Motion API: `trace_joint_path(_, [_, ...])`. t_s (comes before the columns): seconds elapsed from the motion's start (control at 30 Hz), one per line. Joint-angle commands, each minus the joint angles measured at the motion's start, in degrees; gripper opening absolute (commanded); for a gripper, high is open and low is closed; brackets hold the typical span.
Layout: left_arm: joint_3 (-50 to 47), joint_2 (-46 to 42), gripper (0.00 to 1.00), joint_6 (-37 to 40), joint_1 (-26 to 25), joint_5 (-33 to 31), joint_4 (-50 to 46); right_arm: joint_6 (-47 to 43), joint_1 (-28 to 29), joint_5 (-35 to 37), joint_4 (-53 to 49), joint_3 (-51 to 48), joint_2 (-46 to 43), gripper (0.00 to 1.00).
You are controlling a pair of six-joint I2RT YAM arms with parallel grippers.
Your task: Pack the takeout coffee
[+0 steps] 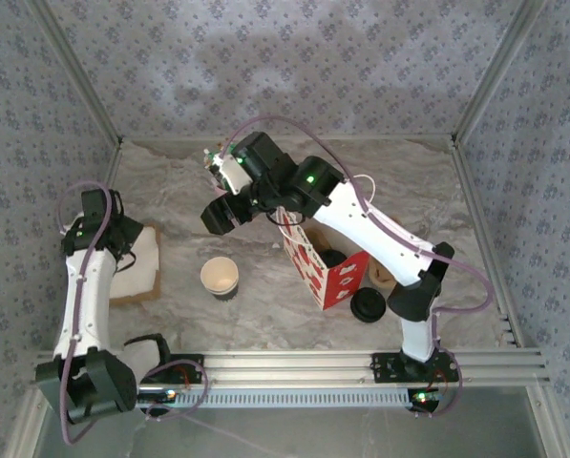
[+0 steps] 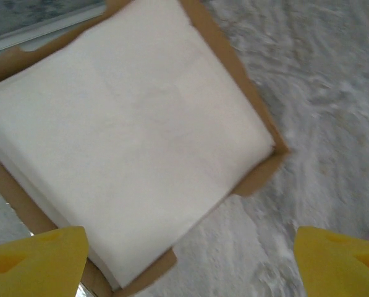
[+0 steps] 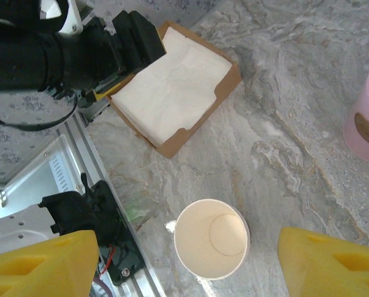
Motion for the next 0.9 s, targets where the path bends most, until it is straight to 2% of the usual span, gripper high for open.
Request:
trace_joint_path(0.0, [-1.62, 2.76, 0.86, -1.95, 2.42, -2.37, 1.67, -1.58, 1.05, 0.83, -1.97, 2.59, 1.71, 0.78])
trace_joint_path(0.43, [-3.81, 18.79, 0.81, 0.83, 9.74, 0.48, 12.33, -0.64, 2.35, 1.15, -6.05, 11.04, 9.35, 0.78])
trace_joint_path(0.63, [-3.14, 26.14, 0.72, 3.39, 11.25, 4.50, 17.67, 0.02, 2.53, 0.65, -7.52, 15.61, 12.91, 0.78])
trace_joint_path(0.87, [-1.33, 32.28, 0.70, 4.89, 11.50, 5.71, 19.84, 0.39, 2.56, 0.34, -8.17, 17.58, 14.78, 0.78])
